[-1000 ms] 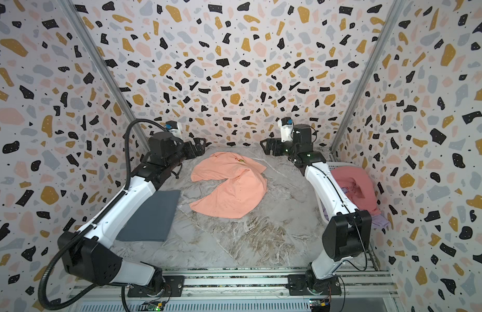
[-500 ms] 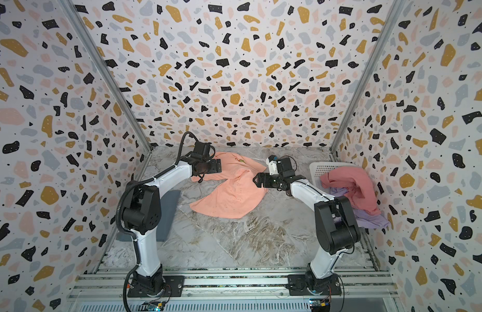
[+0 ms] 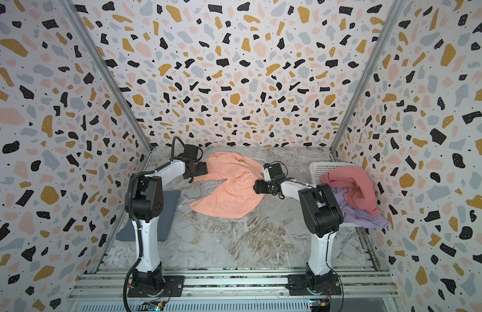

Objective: Fold and stack the t-shirts
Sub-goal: 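Grasp the shirt edges with both grippers and lift to spread it flat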

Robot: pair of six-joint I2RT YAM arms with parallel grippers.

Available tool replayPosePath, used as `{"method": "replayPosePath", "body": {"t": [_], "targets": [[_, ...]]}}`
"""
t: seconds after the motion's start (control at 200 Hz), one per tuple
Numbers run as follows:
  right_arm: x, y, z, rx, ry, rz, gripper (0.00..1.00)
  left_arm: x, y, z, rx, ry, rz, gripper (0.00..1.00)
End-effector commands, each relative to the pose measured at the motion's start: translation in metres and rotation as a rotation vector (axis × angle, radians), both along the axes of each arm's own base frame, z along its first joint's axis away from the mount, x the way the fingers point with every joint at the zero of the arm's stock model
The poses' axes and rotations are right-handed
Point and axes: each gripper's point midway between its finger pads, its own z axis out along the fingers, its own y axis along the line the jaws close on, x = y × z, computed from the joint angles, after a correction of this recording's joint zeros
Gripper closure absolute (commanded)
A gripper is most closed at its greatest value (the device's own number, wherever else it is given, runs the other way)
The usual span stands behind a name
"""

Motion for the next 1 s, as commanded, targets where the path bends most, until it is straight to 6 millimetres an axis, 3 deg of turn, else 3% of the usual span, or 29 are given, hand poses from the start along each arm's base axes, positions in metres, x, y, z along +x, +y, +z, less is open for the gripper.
{"method": "replayPosePath", "body": {"t": [0.0, 0.075, 0.165, 0.295, 0.39, 0.511, 0.601, 0.656, 0.706, 0.756, 0.781, 0.821, 0.881, 0.886, 0.916, 0.966, 0.996], "targets": [[0.015, 0.012, 0.017, 0.040, -0.059, 0.011, 0.46, 0.006, -0.015, 0.000, -0.069, -0.010, -0.019, 0.27], [0.017, 0.018, 0.019, 0.074, -0.064, 0.021, 0.64, 0.007, -0.020, -0.002, -0.098, -0.013, -0.020, 0.45], [0.027, 0.022, 0.026, 0.083, -0.078, 0.022, 0.88, 0.015, -0.030, 0.010, -0.164, -0.055, -0.031, 0.63], [0.052, 0.015, 0.067, 0.063, -0.193, -0.023, 0.96, 0.037, -0.051, 0.058, -0.292, -0.167, -0.060, 0.85], [0.079, -0.014, 0.135, 0.008, -0.364, -0.122, 0.98, 0.056, -0.066, 0.123, -0.385, -0.294, -0.099, 0.93], [0.093, -0.057, 0.257, -0.069, -0.645, -0.229, 0.99, 0.072, -0.070, 0.234, -0.452, -0.516, -0.149, 0.97], [0.072, -0.063, 0.353, -0.125, -0.867, -0.223, 0.99, 0.071, -0.048, 0.303, -0.507, -0.669, -0.116, 0.96], [0.053, -0.055, 0.383, -0.137, -0.948, -0.181, 1.00, 0.067, -0.026, 0.329, -0.549, -0.742, -0.075, 0.96], [0.027, -0.036, 0.401, -0.144, -1.003, -0.096, 1.00, 0.061, -0.004, 0.333, -0.561, -0.773, -0.021, 0.93], [-0.001, -0.010, 0.398, -0.168, -1.016, 0.023, 1.00, 0.051, 0.017, 0.322, -0.534, -0.767, 0.033, 0.85], [-0.017, 0.002, 0.389, -0.175, -1.004, 0.090, 1.00, 0.046, 0.027, 0.312, -0.511, -0.753, 0.064, 0.74], [-0.042, 0.021, 0.361, -0.182, -0.940, 0.193, 1.00, 0.036, 0.043, 0.287, -0.475, -0.711, 0.118, 0.53], [-0.080, 0.040, 0.302, -0.144, -0.752, 0.324, 0.93, 0.018, 0.062, 0.251, -0.436, -0.637, 0.178, 0.32], [-0.086, 0.041, 0.290, -0.136, -0.706, 0.341, 0.90, 0.017, 0.064, 0.247, -0.431, -0.628, 0.184, 0.31], [-0.101, 0.042, 0.261, -0.115, -0.600, 0.372, 0.82, 0.007, 0.074, 0.229, -0.398, -0.585, 0.215, 0.27], [-0.124, 0.031, 0.210, -0.118, -0.422, 0.371, 0.53, -0.009, 0.089, 0.205, -0.328, -0.522, 0.256, 0.25], [-0.133, 0.019, 0.185, -0.146, -0.354, 0.341, 0.46, -0.017, 0.094, 0.195, -0.285, -0.489, 0.265, 0.23]]}}
